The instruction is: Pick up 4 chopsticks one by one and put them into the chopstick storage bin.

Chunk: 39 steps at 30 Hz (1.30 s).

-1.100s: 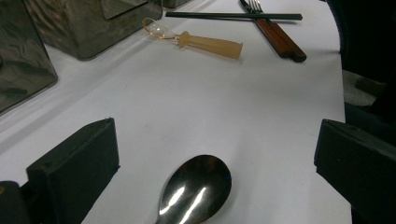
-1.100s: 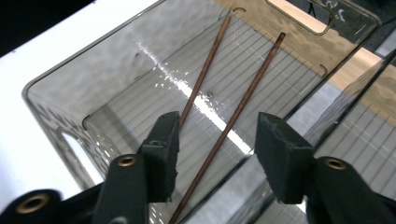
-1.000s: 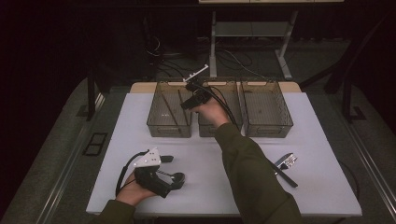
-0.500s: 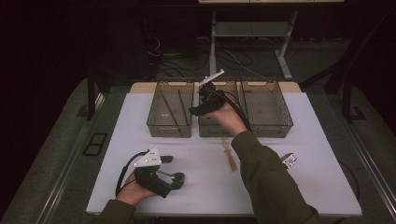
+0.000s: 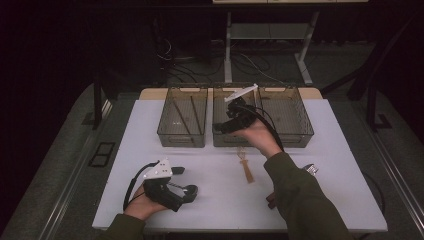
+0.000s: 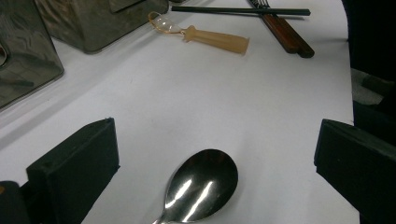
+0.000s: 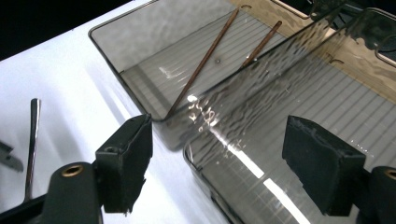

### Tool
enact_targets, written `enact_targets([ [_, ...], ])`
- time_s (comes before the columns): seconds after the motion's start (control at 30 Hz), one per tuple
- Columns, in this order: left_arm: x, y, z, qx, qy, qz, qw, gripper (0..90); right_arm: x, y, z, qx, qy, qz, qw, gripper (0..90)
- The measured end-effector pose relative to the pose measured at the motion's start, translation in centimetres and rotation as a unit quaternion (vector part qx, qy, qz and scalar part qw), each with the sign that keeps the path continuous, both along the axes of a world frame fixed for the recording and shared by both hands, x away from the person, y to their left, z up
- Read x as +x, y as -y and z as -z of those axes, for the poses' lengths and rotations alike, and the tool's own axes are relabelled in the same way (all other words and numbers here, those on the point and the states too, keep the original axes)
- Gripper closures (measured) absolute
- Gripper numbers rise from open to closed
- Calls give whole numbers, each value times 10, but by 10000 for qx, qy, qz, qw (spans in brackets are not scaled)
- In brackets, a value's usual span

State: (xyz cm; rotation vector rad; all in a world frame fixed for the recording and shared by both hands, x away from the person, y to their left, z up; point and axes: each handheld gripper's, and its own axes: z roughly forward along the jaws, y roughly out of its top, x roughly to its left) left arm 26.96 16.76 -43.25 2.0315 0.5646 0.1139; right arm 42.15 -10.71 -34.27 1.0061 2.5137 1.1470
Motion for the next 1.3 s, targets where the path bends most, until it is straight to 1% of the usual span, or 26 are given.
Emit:
enact_targets([
  [0.3, 0, 0, 1, -16, 14, -23, 10000, 0, -21, 27, 1, 119, 48, -145, 9998, 246],
  [0.47, 0, 0, 1, 1, 9, -27, 10000, 0, -30, 42, 3, 196, 108, -143, 9996, 246],
  [0.53, 0, 0, 1, 16, 16, -22, 10000, 0, -33, 48, 4, 250, 102, -128, 9996, 247],
  [0.6, 0, 0, 1, 2, 7, -35, 10000, 0, -37, 54, 6, 252, 71, -118, 9996, 250],
  [0.77, 0, 0, 1, 24, 12, -39, 10000, 0, -47, 67, 14, 189, 105, -98, 9997, 251],
  [0.83, 0, 0, 1, 16, 15, -49, 10000, 0, -50, 74, 18, 189, 63, -76, 9998, 252],
  [0.9, 0, 0, 1, 28, 15, -45, 10000, 0, -54, 81, 21, 264, -11, -70, 9996, 262],
  [1.07, 0, 0, 1, 54, 19, -46, 10000, 0, -64, 96, 27, 325, 2, 14, 9995, 263],
  [1.2, 1, 0, 1, 68, 24, -51, 10000, 0, -72, 108, 32, 301, 12, 77, 9995, 264],
  [1.23, 1, 0, 1, 55, 30, -56, 10000, 0, -74, 111, 34, 303, -33, 105, 9995, 271],
  [1.3, 1, -1, 2, 49, 25, -69, 10000, 0, -78, 117, 37, 351, -22, 84, 9993, 286],
])
